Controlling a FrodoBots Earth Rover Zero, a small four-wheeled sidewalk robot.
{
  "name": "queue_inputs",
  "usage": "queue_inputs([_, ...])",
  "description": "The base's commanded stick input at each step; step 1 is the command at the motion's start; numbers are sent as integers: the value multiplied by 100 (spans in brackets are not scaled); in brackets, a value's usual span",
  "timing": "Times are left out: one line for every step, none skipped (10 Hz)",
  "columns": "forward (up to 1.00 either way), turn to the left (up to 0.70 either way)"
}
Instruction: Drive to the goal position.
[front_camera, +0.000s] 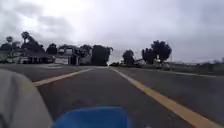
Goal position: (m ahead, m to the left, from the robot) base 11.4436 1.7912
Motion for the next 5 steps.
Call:
queue_inputs([100,0])
queue_inputs([100,0])
queue_inputs([100,0])
queue_inputs([100,0])
queue_inputs([100,20])
